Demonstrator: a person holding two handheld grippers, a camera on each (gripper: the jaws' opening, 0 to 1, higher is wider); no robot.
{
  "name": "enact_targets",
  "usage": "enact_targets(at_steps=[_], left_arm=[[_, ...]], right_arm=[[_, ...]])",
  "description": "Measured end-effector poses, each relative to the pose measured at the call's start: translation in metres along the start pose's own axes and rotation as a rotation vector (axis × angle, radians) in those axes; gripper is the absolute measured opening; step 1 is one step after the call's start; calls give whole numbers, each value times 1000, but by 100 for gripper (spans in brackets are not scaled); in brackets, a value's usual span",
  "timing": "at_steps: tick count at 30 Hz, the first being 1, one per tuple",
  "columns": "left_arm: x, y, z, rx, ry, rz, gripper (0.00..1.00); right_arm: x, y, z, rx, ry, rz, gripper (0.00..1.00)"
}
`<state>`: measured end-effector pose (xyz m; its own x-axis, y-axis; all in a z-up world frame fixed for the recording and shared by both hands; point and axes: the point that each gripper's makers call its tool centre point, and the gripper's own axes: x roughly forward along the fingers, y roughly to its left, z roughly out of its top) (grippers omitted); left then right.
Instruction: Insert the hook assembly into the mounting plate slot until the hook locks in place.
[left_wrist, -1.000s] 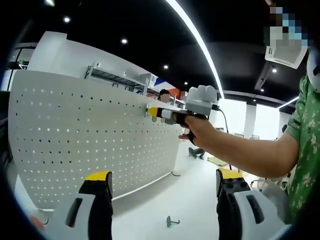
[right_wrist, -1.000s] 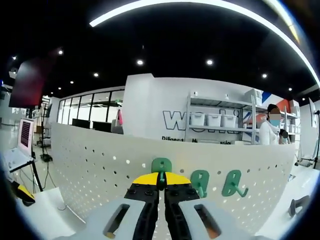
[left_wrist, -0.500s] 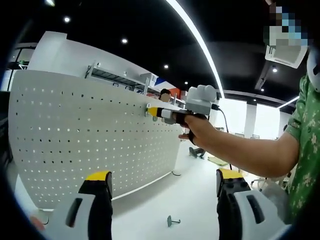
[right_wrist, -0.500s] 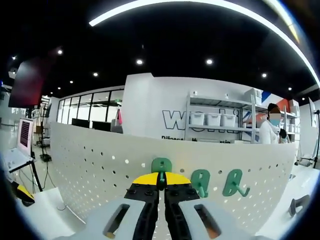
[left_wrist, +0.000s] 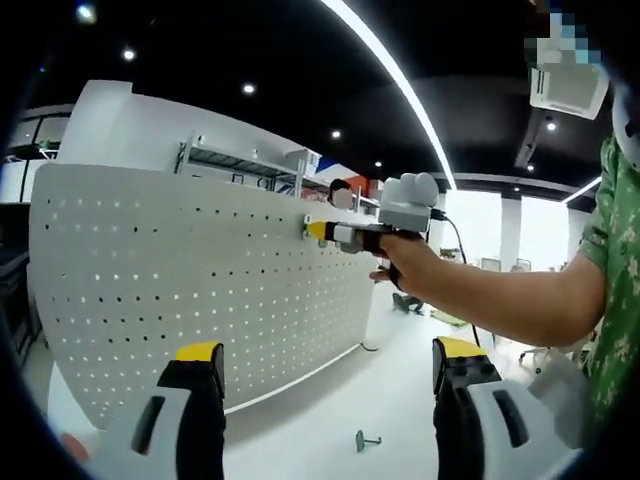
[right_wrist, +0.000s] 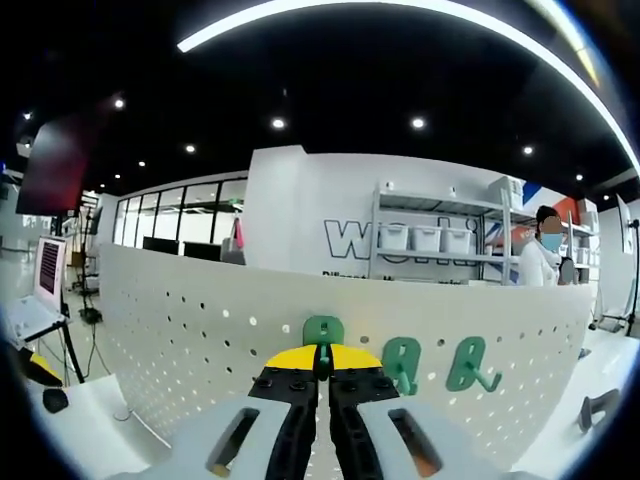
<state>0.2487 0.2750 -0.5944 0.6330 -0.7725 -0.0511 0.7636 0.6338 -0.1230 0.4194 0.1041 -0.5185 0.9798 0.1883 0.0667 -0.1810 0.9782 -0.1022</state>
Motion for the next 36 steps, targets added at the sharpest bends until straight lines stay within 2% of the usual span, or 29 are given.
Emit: enact_targets(at_steps=[13, 36], left_arm=[[-7, 9, 18, 30, -54, 51, 89], [-7, 11, 14, 26, -48, 56, 87]], right_arm=[[-1, 1, 0, 3, 1, 0, 1], [0, 0, 1, 4, 0, -17, 1]])
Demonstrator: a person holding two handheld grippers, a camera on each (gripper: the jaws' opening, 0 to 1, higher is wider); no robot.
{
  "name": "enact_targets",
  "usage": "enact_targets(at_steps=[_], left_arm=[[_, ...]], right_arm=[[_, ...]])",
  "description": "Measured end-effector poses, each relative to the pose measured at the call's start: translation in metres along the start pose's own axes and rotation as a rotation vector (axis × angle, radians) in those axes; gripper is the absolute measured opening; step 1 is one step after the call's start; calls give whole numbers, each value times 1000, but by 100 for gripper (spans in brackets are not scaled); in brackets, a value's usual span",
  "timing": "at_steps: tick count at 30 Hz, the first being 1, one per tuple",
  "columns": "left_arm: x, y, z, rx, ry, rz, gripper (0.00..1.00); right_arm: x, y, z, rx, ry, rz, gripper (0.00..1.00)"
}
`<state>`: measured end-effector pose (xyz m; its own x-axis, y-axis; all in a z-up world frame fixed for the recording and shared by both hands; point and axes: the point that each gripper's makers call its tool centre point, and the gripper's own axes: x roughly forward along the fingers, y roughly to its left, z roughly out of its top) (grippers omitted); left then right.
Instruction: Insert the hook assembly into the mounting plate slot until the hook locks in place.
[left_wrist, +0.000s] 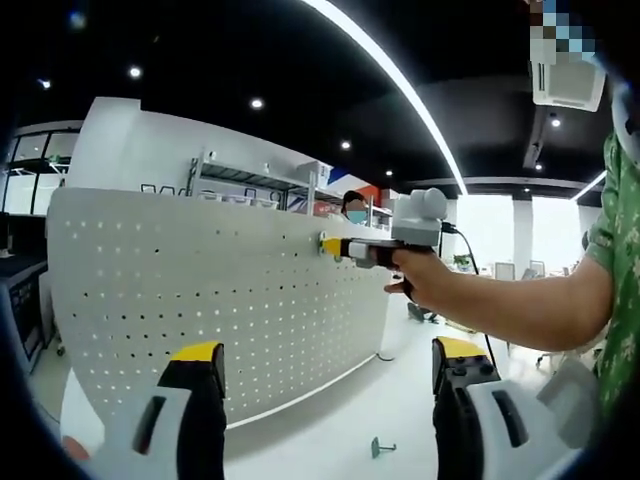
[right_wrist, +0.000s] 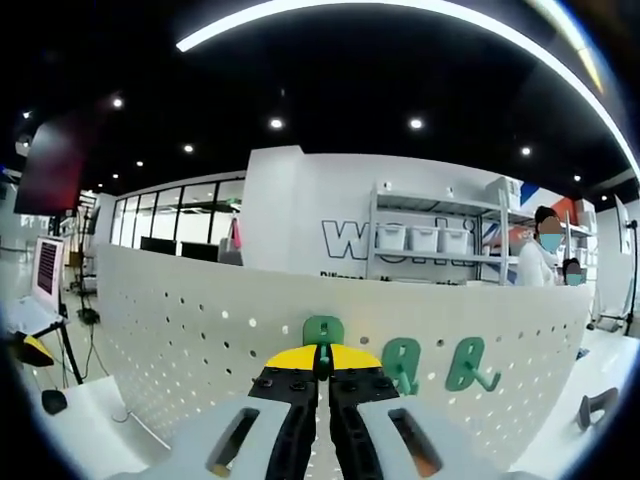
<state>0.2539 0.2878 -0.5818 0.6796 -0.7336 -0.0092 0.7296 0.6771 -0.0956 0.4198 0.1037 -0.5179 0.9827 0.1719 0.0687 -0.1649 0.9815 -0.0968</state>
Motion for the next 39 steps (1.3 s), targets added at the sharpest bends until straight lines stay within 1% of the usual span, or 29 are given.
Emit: enact_targets(at_steps=[8, 19, 39], left_arm=[[-1, 0, 1, 1, -2, -3, 86], [-3, 1, 0, -2, -4, -7, 85], [-2, 2, 1, -1, -10, -14, 83]], right_arm=[[0, -1, -1, 24, 1, -29, 1], [0, 0, -1, 6, 2, -55, 1], [1, 0, -3, -15, 9, -57, 1]])
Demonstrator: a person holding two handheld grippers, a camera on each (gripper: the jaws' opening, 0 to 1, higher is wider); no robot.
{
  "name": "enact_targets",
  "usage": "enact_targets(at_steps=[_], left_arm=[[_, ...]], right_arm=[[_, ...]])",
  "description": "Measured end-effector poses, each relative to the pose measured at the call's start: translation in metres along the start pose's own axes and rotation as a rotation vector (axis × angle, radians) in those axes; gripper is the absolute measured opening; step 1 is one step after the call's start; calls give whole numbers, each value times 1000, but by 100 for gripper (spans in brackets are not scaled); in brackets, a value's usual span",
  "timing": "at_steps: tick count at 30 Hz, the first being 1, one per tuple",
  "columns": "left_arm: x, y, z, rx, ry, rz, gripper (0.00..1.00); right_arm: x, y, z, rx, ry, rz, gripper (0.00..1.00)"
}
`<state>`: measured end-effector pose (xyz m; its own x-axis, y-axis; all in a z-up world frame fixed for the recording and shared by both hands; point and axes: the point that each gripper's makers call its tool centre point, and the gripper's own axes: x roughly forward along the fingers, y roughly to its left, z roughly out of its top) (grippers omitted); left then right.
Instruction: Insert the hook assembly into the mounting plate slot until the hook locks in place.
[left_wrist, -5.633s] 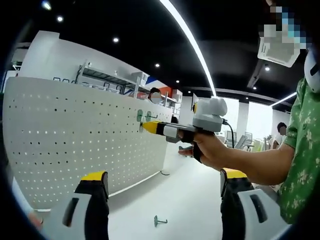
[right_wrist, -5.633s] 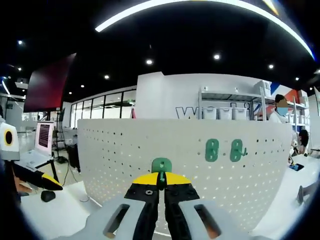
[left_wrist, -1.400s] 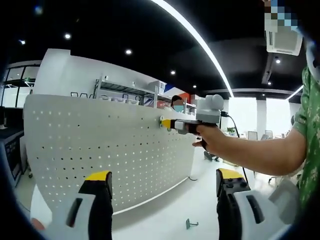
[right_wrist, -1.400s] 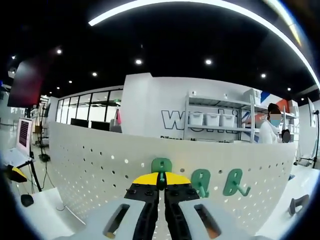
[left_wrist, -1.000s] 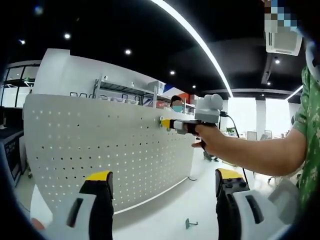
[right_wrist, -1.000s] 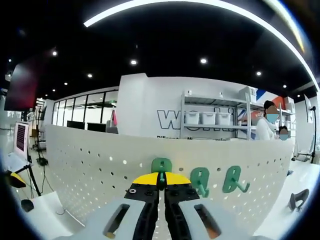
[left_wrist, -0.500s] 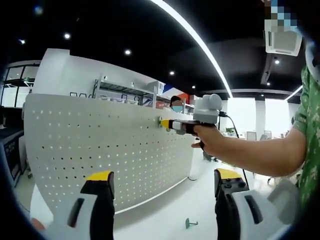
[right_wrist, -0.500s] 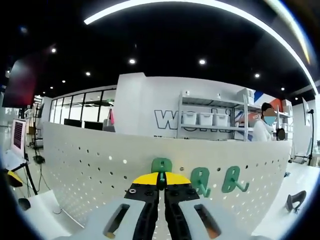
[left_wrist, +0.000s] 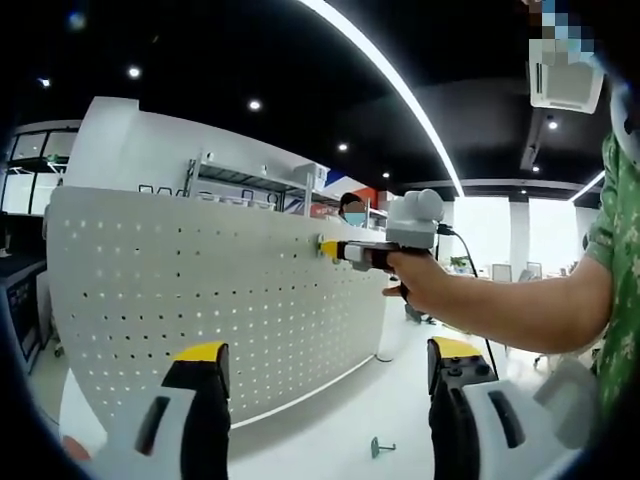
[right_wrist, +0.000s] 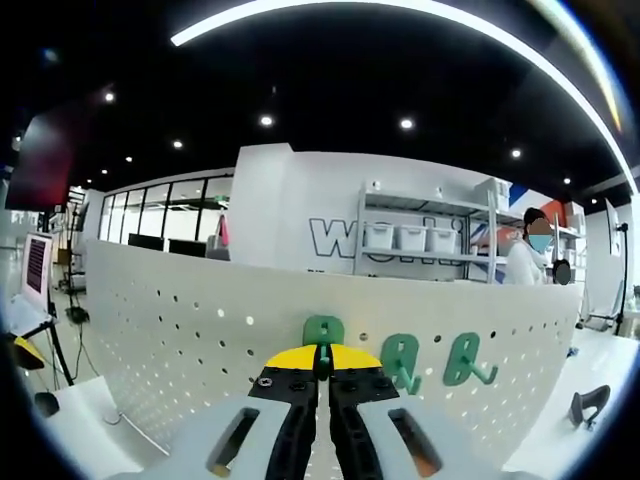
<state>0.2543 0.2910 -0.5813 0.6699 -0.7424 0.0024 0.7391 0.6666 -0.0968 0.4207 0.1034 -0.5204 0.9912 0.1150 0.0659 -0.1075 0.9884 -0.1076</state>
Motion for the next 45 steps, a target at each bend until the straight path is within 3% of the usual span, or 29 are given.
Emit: enact_targets(at_steps=[28, 45], left_arm=[[-1, 2, -3, -7, 6, -3, 82], [-1, 1, -3, -6, 7, -5, 82]], right_arm=[[3, 3, -7, -9, 9, 17, 2], [1, 2, -10, -8, 11, 24, 10]])
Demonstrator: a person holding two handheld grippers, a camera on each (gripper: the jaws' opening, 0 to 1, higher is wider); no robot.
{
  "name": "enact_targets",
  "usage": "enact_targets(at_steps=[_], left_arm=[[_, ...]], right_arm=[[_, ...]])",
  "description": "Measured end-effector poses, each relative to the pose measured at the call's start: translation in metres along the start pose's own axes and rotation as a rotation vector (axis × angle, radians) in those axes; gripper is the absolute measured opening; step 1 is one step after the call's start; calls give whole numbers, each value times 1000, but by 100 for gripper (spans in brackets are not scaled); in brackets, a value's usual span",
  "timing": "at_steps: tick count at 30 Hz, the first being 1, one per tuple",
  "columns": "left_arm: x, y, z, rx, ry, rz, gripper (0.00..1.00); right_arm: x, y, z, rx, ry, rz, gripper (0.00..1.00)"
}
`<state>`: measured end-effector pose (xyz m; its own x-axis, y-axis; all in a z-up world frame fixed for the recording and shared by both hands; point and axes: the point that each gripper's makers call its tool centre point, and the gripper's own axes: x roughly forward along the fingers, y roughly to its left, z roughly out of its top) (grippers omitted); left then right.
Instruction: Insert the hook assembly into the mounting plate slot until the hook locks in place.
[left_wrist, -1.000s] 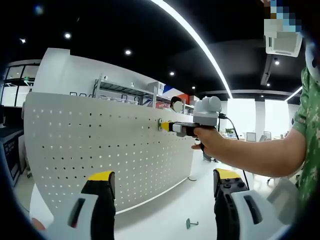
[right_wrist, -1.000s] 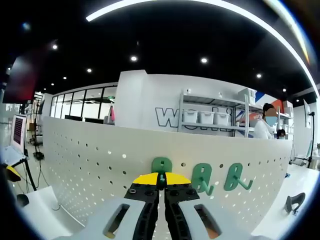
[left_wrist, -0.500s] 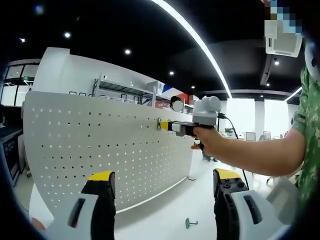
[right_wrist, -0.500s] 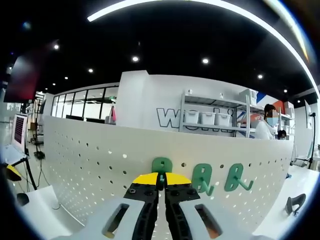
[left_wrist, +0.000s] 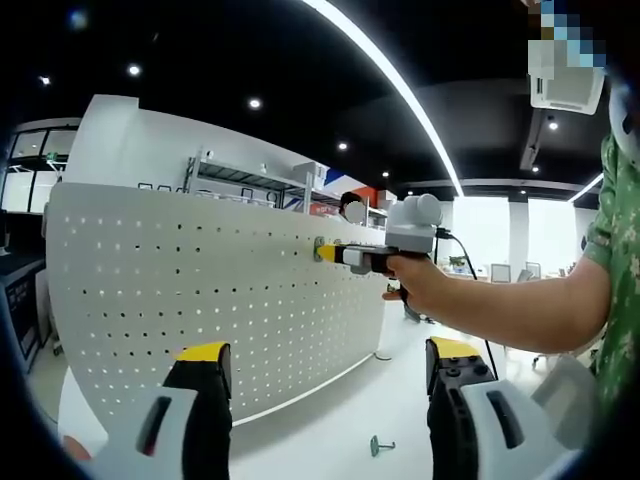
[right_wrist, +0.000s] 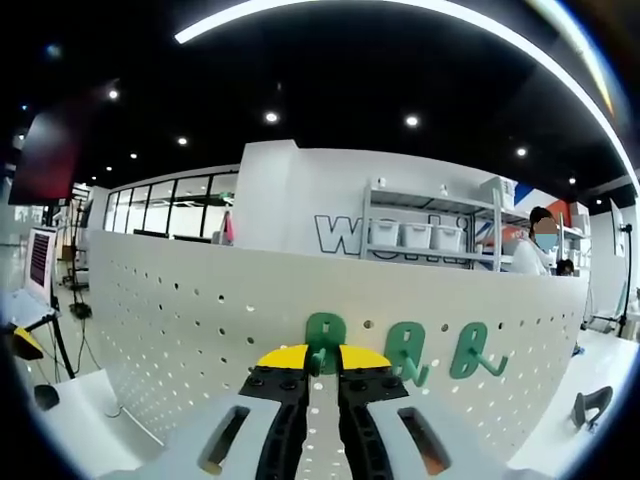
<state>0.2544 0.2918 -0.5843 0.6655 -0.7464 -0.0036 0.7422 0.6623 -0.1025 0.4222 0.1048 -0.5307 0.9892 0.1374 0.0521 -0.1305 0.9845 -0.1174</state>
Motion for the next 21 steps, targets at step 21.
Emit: enact_targets(at_steps=[21], left_arm=[[1, 0, 0, -1, 1, 4, 82]], right_arm=[[-4, 1, -4, 0, 0, -1, 15]])
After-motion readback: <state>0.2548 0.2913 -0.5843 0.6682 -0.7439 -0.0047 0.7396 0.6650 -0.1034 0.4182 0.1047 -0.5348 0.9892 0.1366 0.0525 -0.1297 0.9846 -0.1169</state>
